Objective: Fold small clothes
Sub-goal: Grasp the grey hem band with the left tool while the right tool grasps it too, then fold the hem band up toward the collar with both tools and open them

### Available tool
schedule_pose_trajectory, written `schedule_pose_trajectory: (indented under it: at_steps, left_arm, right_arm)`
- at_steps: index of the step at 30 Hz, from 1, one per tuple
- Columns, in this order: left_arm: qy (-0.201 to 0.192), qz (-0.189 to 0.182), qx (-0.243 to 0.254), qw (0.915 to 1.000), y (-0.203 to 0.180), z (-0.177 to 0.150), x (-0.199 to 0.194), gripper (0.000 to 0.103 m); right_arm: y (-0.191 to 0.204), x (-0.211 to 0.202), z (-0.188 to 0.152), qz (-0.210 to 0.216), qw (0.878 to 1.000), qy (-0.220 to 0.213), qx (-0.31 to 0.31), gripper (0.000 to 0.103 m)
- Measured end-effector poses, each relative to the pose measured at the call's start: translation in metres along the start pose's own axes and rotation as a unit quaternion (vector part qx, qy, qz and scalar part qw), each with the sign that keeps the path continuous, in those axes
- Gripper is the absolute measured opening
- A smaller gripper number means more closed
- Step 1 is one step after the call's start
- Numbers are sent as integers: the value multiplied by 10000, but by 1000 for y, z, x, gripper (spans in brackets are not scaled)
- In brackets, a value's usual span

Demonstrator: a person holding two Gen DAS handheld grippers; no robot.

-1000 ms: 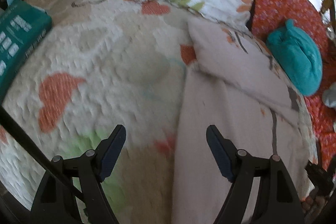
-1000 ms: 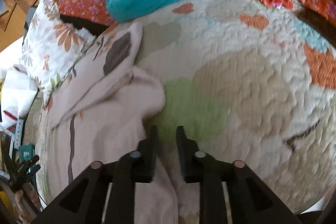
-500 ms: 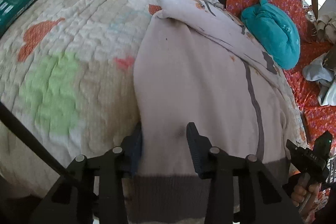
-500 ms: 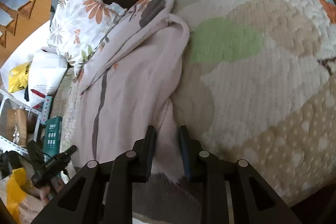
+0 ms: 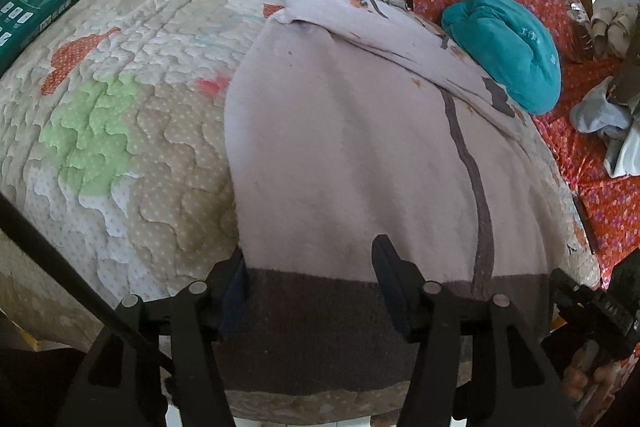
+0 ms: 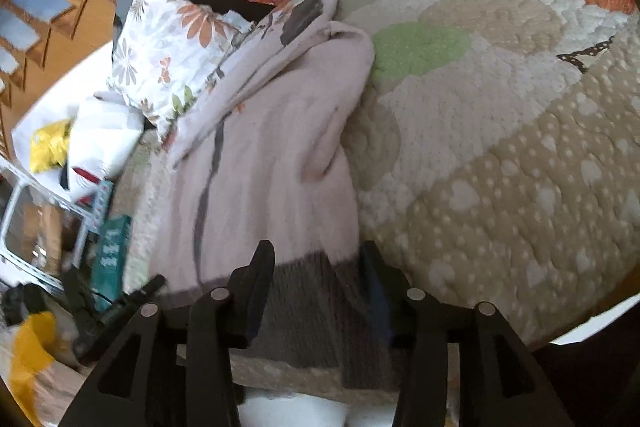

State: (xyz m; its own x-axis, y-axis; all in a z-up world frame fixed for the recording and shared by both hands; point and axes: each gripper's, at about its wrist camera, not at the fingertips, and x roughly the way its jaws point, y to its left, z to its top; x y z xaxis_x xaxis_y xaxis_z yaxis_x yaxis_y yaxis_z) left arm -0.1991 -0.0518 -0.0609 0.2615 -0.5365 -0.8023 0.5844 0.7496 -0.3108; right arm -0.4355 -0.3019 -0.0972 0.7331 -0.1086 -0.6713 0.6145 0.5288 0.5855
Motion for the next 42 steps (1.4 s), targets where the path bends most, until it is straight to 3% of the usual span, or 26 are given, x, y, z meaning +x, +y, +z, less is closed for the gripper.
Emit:
schedule_pose_trajectory:
  at_steps: [1, 2, 3, 4, 5, 6, 7, 8, 11, 14, 18, 23, 29, 35, 42]
  left_arm:
    - [9, 35, 39, 10000, -2, 0, 0, 36]
    - [36, 64, 77, 9999, -4, 1, 1, 8]
    - [132, -33, 60, 9999, -5, 2, 2, 7]
    - [147, -45, 3, 9999, -3, 4, 3, 7]
    - [162, -41, -39, 9999, -2, 5, 3, 7]
    - [159, -28, -78, 9998, -1, 7, 1, 6]
    - [122, -8, -120, 9999, 0, 8, -3, 6]
    - [72, 0, -166, 9998, 2, 10, -7, 6]
    - [-78, -99, -284, 9995, 10, 10, -30, 6]
    - [-152, -249, -368, 9989, 23, -2, -53, 5]
    - [-49, -286, -377, 9989, 33, -27, -63, 5]
    - [-78, -244, -374, 9990, 38, -27, -63, 5]
    - [-394, -219, -278, 9986, 39, 21, -64, 5]
    - [-693, -179, -266, 9971, 35, 96, -42, 5]
    - [-679, -16, -306, 9972, 25, 161, 1, 5]
  right_arm:
    - [4, 4, -4, -159, 9997, 17, -169, 48]
    - [10, 7, -7, -326, 9989, -30, -343, 49]
    - [15, 10, -9, -476, 9977, -64, -481, 49]
    - [19, 12, -9, -620, 9961, -98, -618, 44]
    - [25, 14, -10, -861, 9928, -128, -817, 31]
    - [27, 15, -8, -955, 9908, -109, -955, 24]
    - [24, 13, -4, -900, 9912, -61, -967, 12]
    - [19, 10, 1, -713, 9942, 4, -805, 10]
    - [6, -8, 5, -187, 9991, 146, -345, 9]
    - [-1, -25, -7, 78, 9988, 394, -288, 8]
    - [-5, -33, -29, 111, 9968, 701, -364, 8]
    - [0, -35, -21, 257, 9968, 639, -404, 8]
    - [28, -39, 20, 483, 9962, 322, -644, 8]
    - [51, -18, 84, 597, 9968, -92, -518, 8]
    - [54, 33, 150, 417, 9991, -30, -79, 8]
